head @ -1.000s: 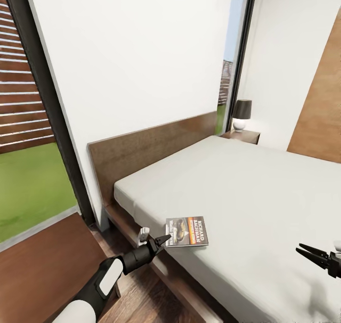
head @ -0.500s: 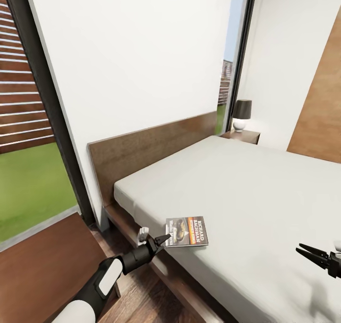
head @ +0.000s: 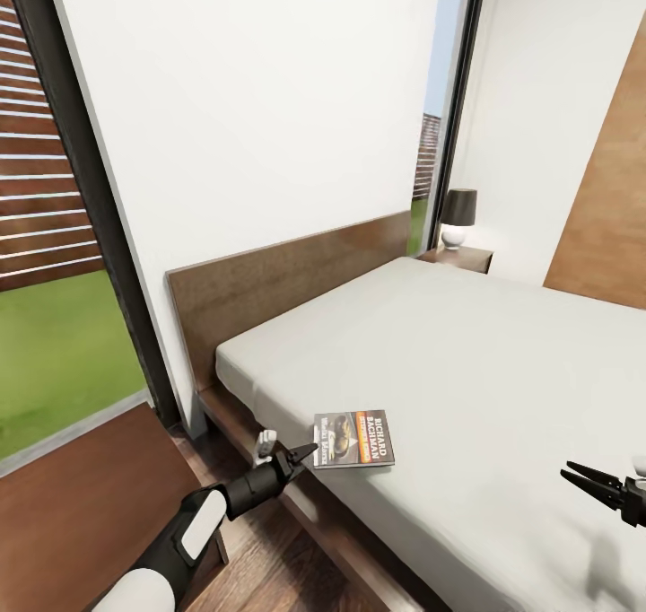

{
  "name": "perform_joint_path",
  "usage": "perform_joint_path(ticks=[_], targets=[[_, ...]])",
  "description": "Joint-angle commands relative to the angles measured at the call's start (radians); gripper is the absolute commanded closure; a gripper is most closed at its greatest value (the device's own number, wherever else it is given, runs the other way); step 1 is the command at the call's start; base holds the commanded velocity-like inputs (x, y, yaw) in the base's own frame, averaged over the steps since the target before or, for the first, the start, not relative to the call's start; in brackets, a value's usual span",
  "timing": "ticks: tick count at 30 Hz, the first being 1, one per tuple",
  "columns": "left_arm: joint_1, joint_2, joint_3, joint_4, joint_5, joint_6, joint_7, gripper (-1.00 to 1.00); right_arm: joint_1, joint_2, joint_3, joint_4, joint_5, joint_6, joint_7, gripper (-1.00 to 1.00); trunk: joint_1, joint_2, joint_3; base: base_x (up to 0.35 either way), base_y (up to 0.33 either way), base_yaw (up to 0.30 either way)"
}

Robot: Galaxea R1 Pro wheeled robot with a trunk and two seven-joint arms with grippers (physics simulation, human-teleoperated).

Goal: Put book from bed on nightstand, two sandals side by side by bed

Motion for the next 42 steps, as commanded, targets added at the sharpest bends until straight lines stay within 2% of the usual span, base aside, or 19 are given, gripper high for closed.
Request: perform_joint_path(ticks=[1,11,17,22,33,42], targets=[[0.0,0.0,0.002,0.0,0.005,0.008,-0.001,-1.0,-0.001,0.0,0.0,0.0,-0.003,0.011,0.003,-1.0,0.004,-0.007,-0.004,0.0,0.0,0.0],[0.0,0.001,0.003,0.0,0.005,0.008,0.0,-1.0,-0.001,0.0,0.0,0.0,-0.003,0.011,0.003,-1.0,0.042,-0.077,-0.035,0.0,0.0,0.0],[0.0,0.001,0.003,0.0,0.005,0.008,0.0,-1.0,-0.001,0.0,0.0,0.0,-0.003,0.011,0.004,-1.0,0.042,-0.077,-0.035,0.0,0.0,0.0],[0.0,0.001,0.003,0.0,0.005,0.008,0.0,-1.0,-0.001,0.0,0.0,0.0,-0.003,0.011,0.003,-1.0,0.061,-0.112,-0.051,0.0,0.0,0.0],[0.0,0.001,0.001,0.0,0.004,0.008,0.001,-1.0,-0.001,0.0,0.0,0.0,-0.003,0.011,0.003,-1.0,0.061,-0.112,-0.051,0.002,0.0,0.0],[0.0,-0.001,0.0,0.0,0.004,0.006,0.001,-1.0,-0.001,0.0,0.0,0.0,-0.003,0.011,0.004,-1.0,0.061,-0.112,-0.051,0.122,-0.034,0.0]])
